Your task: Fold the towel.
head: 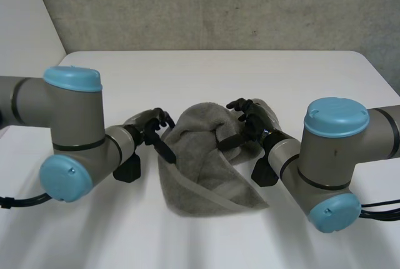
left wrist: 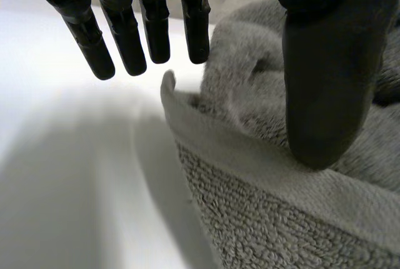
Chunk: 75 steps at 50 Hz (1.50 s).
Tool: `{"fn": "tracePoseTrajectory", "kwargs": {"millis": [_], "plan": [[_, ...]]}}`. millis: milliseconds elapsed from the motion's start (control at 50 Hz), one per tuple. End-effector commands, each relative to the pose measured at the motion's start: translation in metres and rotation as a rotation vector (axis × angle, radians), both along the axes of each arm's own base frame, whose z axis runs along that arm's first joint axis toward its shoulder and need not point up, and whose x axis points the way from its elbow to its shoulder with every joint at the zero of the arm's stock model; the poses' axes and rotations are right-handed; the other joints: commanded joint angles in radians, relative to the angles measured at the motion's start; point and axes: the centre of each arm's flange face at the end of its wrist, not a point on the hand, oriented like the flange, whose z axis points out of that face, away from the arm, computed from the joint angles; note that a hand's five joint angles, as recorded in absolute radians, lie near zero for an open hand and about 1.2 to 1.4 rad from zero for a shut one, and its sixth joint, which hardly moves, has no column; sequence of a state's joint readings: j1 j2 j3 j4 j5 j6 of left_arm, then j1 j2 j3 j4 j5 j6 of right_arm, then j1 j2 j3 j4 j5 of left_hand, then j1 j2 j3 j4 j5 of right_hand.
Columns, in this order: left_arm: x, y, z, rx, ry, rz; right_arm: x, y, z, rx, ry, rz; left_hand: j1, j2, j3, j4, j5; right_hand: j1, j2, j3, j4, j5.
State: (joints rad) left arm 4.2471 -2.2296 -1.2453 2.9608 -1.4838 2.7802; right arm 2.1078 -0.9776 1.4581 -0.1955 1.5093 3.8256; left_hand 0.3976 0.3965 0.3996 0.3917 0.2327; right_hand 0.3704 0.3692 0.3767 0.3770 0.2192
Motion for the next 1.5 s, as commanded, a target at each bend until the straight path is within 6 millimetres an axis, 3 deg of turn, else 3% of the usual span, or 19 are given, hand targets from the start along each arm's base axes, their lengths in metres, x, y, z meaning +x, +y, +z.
{"fn": "tracePoseTrajectory", "kwargs": {"millis": [20,60,120,200,220,340,380,460,540,640,660,700,760,840,980,1160,1200,1300,1500], "plan": [[0.001,-0.01,-0.026,0.026,-0.054,0.046,0.003,-0.005,-0.014,0.017,0.019,0.001,0.01,0.011,0.008,0.016,0.0,0.155,0.156,0.149,0.148,0.132],[0.002,-0.011,-0.029,0.025,-0.065,0.06,0.003,-0.005,-0.016,0.02,0.02,0.003,0.01,0.011,0.008,0.016,0.0,0.284,0.285,0.278,0.277,0.261],[0.003,-0.014,-0.029,0.013,-0.082,0.085,0.003,-0.005,-0.018,0.026,0.019,0.009,0.12,0.121,0.118,0.126,0.111,0.983,0.984,0.977,0.977,0.96],[0.003,-0.012,-0.017,-0.013,-0.068,0.086,0.002,-0.005,-0.003,0.005,-0.003,0.031,0.921,0.922,0.919,0.926,0.911,1.026,1.027,1.02,1.019,1.003],[0.003,-0.012,-0.017,-0.013,-0.068,0.086,0.002,-0.005,-0.003,0.005,-0.003,0.031,0.923,0.924,0.921,0.929,0.913,1.026,1.027,1.02,1.019,1.003],[0.006,-0.009,0.039,-0.13,0.001,0.09,0.002,-0.002,0.075,-0.215,-0.031,0.143,0.999,1.0,0.997,1.005,0.989,1.026,1.027,1.02,1.019,1.003],[0.007,-0.007,0.076,-0.217,0.051,0.088,-0.012,-0.011,0.118,-0.354,0.016,0.197,0.999,1.0,0.997,1.005,0.989,1.026,1.027,1.02,1.019,1.003],[0.005,-0.007,0.114,-0.317,0.11,0.066,-0.023,-0.01,0.166,-0.444,0.119,0.332,0.999,1.0,0.997,1.005,0.989,1.026,1.027,1.02,1.019,1.003],[-0.001,-0.011,0.143,-0.391,0.17,-0.002,-0.024,-0.014,0.178,-0.47,0.163,0.358,0.999,1.0,0.997,1.005,0.989,1.026,1.027,1.02,1.019,1.003],[-0.01,-0.003,0.122,-0.319,0.165,-0.065,-0.024,-0.011,0.146,-0.389,0.235,0.392,0.993,0.994,0.991,0.999,0.984,1.026,1.027,1.02,1.019,1.003],[-0.01,0.002,0.1,-0.256,0.139,-0.079,-0.024,-0.011,0.146,-0.389,0.236,0.392,0.688,0.689,0.686,0.694,0.678,1.026,1.027,1.02,1.019,1.003],[-0.01,0.002,0.1,-0.256,0.138,-0.079,-0.024,-0.009,0.132,-0.353,0.252,0.4,0.685,0.686,0.683,0.691,0.675,1.026,1.027,1.02,1.019,1.003],[-0.016,0.015,0.044,-0.126,0.071,-0.106,-0.026,-0.002,0.097,-0.264,0.297,0.428,0.169,0.17,0.167,0.175,0.159,1.026,1.027,1.02,1.019,1.003],[-0.021,0.016,0.018,-0.093,0.053,-0.116,-0.029,0.004,0.069,-0.193,0.337,0.448,0.148,0.149,0.146,0.154,0.138,1.026,1.027,1.02,1.019,1.003],[-0.023,0.013,-0.019,-0.039,0.021,-0.104,-0.037,0.005,0.058,-0.193,0.341,0.418,0.145,0.146,0.143,0.151,0.135,1.026,1.027,1.02,1.019,1.003],[-0.026,0.023,-0.019,-0.029,0.019,-0.122,-0.05,-0.003,0.055,-0.206,0.36,0.356,0.145,0.146,0.143,0.151,0.135,1.026,1.027,1.02,1.019,1.003],[-0.03,0.033,-0.011,-0.041,0.024,-0.15,-0.051,-0.003,0.051,-0.195,0.364,0.353,0.142,0.143,0.14,0.148,0.132,0.544,0.546,0.538,0.538,0.521],[-0.026,0.045,-0.007,-0.034,0.018,-0.162,-0.053,-0.008,0.05,-0.194,0.382,0.32,0.145,0.146,0.143,0.151,0.135,0.197,0.199,0.191,0.191,0.174],[-0.016,0.061,-0.007,-0.044,-0.044,-0.199,-0.062,-0.021,0.046,-0.206,0.431,0.271,0.148,0.149,0.146,0.154,0.138,0.143,0.144,0.137,0.137,0.12]]}}
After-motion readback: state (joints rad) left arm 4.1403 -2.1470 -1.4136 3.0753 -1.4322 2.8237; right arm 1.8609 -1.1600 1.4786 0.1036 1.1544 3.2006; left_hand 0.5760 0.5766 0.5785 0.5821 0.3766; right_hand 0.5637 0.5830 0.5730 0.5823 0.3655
